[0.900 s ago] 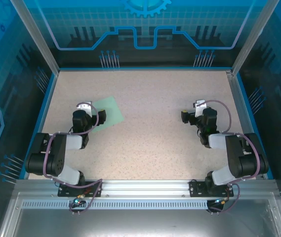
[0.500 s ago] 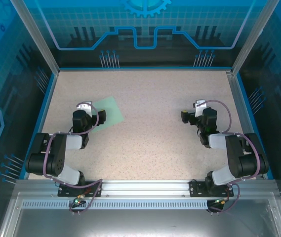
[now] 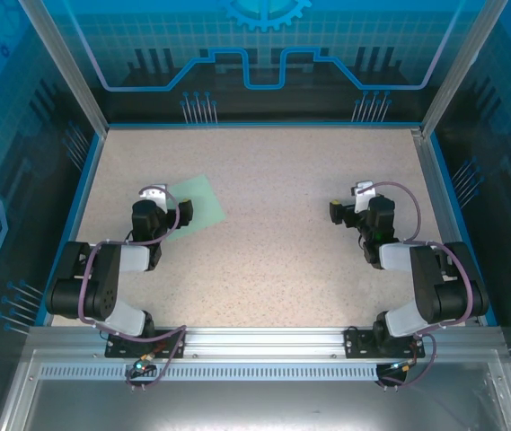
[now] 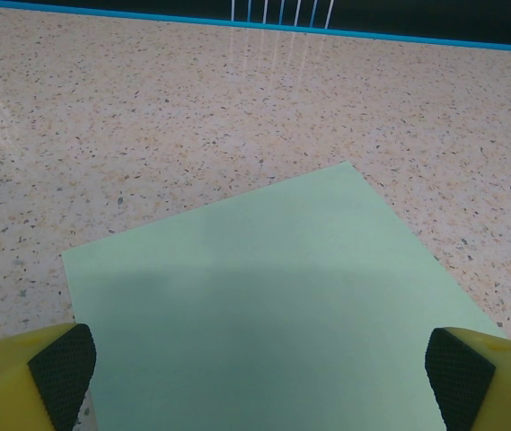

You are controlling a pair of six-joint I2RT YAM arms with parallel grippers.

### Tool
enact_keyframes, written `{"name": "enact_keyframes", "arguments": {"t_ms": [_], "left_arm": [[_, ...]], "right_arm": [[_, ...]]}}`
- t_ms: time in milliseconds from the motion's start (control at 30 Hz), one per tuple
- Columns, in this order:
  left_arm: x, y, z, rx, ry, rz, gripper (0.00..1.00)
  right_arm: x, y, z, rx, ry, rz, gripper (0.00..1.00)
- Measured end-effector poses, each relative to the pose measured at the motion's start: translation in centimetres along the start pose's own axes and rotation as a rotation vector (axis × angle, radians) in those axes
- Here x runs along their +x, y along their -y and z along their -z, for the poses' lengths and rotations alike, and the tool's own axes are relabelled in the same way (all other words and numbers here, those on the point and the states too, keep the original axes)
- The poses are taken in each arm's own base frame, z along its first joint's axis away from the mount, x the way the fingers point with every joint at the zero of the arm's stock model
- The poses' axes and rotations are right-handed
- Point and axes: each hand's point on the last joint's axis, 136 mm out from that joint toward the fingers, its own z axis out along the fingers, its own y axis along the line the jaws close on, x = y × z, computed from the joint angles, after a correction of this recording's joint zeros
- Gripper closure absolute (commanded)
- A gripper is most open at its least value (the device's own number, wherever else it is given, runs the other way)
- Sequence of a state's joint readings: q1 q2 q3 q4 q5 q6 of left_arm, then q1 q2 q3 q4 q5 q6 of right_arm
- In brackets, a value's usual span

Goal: Fold a paper plane with a square sheet of paper (pick it up from the middle)
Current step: Move the square sheet of paper to the center of the table.

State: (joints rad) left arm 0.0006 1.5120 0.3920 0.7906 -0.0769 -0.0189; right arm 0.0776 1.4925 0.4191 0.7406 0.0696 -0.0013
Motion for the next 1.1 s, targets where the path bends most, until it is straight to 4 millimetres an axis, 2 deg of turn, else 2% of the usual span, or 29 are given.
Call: {"name": "enact_keyframes", "arguments": {"t_ms": [133, 233, 300, 467, 533, 600, 700, 800, 1000, 1100], "left_arm": [[0.1, -0.2, 0.0, -0.011, -0.016, 0.001, 0.01], [-0.6, -0.5, 0.6, -0.038, -0.024, 0.008, 0.01], [-1.8, -0.7, 1.2, -0.057, -0.020, 0.025, 0.01], [-6.7, -1.3, 3.4, -0.116, 0.054, 0.156, 0.01], [-7.7, -1.3, 4.0, -0.116, 0.054, 0.206, 0.01], [-8.4, -1.1, 4.0, -0.122, 0.022, 0.248, 0.02], [-9.1, -0.9, 3.1, -0.132, -0.055, 0.300, 0.01], [-8.3, -0.1, 1.4, -0.112, -0.156, 0.353, 0.02], [-2.2, 1.6, -2.1, -0.106, -0.453, 0.434, 0.02], [-0.4, 3.1, -3.8, -0.106, -0.559, 0.421, 0.01]], "right_arm": [[0.2, 0.0, 0.0, 0.000, -0.027, 0.010, 0.01], [-1.0, 0.0, 0.6, 0.022, -0.030, 0.027, 0.01], [-2.6, 0.0, 1.1, 0.043, -0.021, 0.034, 0.00], [-7.2, -0.1, 2.2, 0.068, -0.036, -0.028, 0.01], [-8.5, -0.3, 2.4, 0.058, -0.055, -0.056, 0.01], [-9.1, -1.1, 2.5, 0.029, -0.073, -0.083, 0.01], [-8.5, -2.7, 2.6, -0.024, -0.136, -0.134, 0.00], [-7.9, -4.4, 2.2, -0.080, -0.217, -0.190, 0.01], [-7.8, -7.9, 1.1, -0.198, -0.325, -0.294, 0.01], [-7.0, -9.4, 0.7, -0.225, -0.368, -0.314, 0.01]]}}
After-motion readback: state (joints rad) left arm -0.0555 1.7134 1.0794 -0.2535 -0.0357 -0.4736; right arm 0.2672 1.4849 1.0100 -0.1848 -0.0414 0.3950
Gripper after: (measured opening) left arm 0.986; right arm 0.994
